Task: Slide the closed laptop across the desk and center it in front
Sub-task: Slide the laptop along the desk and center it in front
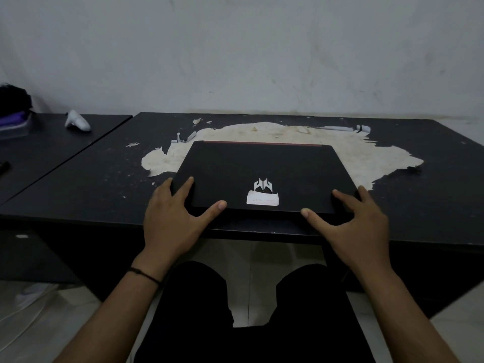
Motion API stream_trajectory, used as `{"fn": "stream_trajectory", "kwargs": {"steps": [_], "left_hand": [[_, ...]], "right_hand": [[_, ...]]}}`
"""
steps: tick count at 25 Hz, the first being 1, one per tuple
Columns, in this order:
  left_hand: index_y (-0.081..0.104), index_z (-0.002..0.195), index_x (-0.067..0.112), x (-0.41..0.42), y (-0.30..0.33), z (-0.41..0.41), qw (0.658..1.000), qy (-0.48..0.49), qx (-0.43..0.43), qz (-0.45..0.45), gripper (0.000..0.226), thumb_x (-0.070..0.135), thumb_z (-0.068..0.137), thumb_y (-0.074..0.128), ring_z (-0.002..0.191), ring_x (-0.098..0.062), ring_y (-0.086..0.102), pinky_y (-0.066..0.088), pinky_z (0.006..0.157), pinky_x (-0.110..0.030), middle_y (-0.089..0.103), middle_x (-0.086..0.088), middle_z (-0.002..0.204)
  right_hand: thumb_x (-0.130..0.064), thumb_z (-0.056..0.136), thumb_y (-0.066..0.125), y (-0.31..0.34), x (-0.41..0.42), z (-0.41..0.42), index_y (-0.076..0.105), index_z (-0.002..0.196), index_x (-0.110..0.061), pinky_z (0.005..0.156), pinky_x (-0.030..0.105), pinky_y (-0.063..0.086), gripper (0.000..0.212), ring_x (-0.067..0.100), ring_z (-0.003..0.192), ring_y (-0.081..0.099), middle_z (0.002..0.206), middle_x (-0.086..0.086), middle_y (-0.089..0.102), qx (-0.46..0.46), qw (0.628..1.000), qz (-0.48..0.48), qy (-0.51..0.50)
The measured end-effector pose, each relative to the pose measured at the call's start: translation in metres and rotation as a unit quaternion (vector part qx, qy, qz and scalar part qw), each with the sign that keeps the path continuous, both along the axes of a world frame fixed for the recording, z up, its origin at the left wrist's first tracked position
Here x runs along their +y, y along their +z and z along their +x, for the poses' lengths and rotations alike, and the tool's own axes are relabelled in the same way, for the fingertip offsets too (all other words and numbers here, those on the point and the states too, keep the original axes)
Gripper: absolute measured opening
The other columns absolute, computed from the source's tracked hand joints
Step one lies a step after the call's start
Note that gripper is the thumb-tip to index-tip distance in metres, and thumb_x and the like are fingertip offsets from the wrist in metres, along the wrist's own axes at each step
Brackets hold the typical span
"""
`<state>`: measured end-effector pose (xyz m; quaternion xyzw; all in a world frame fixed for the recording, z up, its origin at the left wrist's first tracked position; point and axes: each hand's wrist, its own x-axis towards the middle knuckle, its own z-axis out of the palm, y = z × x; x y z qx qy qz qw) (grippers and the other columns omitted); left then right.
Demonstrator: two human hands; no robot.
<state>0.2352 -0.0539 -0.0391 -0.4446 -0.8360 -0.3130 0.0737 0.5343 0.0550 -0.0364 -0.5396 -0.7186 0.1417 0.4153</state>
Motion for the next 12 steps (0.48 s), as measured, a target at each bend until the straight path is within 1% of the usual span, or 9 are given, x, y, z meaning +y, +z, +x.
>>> {"fn": "stream_trajectory", "kwargs": {"steps": [2, 3, 5, 8, 10, 12], "left_hand": [[0.054, 0.143, 0.035, 0.005, 0.002, 0.007, 0.998, 0.005, 0.058, -0.002, 0.096, 0.095, 0.073, 0.027, 0.148, -0.031, 0.025, 0.015, 0.123, -0.052, 0.039, -0.013, 0.156], [0.059, 0.139, 0.033, 0.007, 0.003, 0.013, 0.995, 0.004, 0.097, -0.002, 0.088, 0.089, 0.079, 0.028, 0.147, -0.032, 0.026, 0.013, 0.122, -0.053, 0.043, -0.013, 0.153], [0.063, 0.134, 0.031, 0.014, 0.005, 0.024, 0.990, -0.018, 0.142, 0.002, 0.077, 0.080, 0.085, 0.030, 0.145, -0.032, 0.031, 0.015, 0.121, -0.054, 0.048, -0.013, 0.150], [0.060, 0.137, 0.032, 0.023, 0.005, 0.039, 0.988, -0.066, 0.135, -0.014, 0.071, 0.074, 0.089, 0.028, 0.143, -0.028, 0.038, 0.022, 0.121, -0.051, 0.050, -0.010, 0.150], [0.060, 0.138, 0.032, 0.023, 0.003, 0.044, 0.987, -0.067, 0.145, -0.014, 0.070, 0.072, 0.091, 0.028, 0.140, -0.026, 0.042, 0.026, 0.119, -0.049, 0.052, -0.008, 0.148], [0.060, 0.138, 0.031, 0.024, 0.004, 0.044, 0.987, -0.057, 0.148, -0.005, 0.069, 0.071, 0.091, 0.029, 0.138, -0.026, 0.045, 0.029, 0.118, -0.049, 0.054, -0.008, 0.147]], "right_hand": [[-0.084, 0.070, 0.056, -0.002, 0.000, -0.013, 0.067, 0.126, -0.031, 0.119, 0.053, 0.016, 0.078, 0.031, 0.147, 0.028, 0.154, 0.007, 0.044, -0.098, 0.993, 0.049, -0.040], [-0.080, 0.077, 0.051, -0.003, -0.001, -0.022, 0.067, 0.125, -0.031, 0.119, 0.055, 0.012, 0.071, 0.031, 0.148, 0.026, 0.154, 0.006, 0.045, -0.136, 0.986, 0.080, -0.053], [-0.070, 0.087, 0.044, -0.004, -0.001, -0.039, 0.069, 0.124, -0.028, 0.120, 0.057, 0.014, 0.062, 0.030, 0.147, 0.030, 0.150, 0.005, 0.051, -0.154, 0.980, 0.114, -0.049], [-0.062, 0.092, 0.037, -0.008, -0.003, -0.056, 0.069, 0.125, -0.026, 0.117, 0.056, 0.021, 0.059, 0.026, 0.140, 0.044, 0.142, 0.003, 0.059, -0.155, 0.980, 0.122, -0.027], [-0.060, 0.093, 0.037, -0.011, -0.002, -0.059, 0.069, 0.125, -0.026, 0.115, 0.055, 0.025, 0.057, 0.026, 0.136, 0.048, 0.139, 0.002, 0.062, -0.159, 0.977, 0.137, -0.030], [-0.059, 0.093, 0.038, -0.011, -0.001, -0.058, 0.069, 0.124, -0.026, 0.114, 0.054, 0.025, 0.055, 0.025, 0.136, 0.049, 0.139, 0.001, 0.062, -0.151, 0.978, 0.137, -0.037]]}}
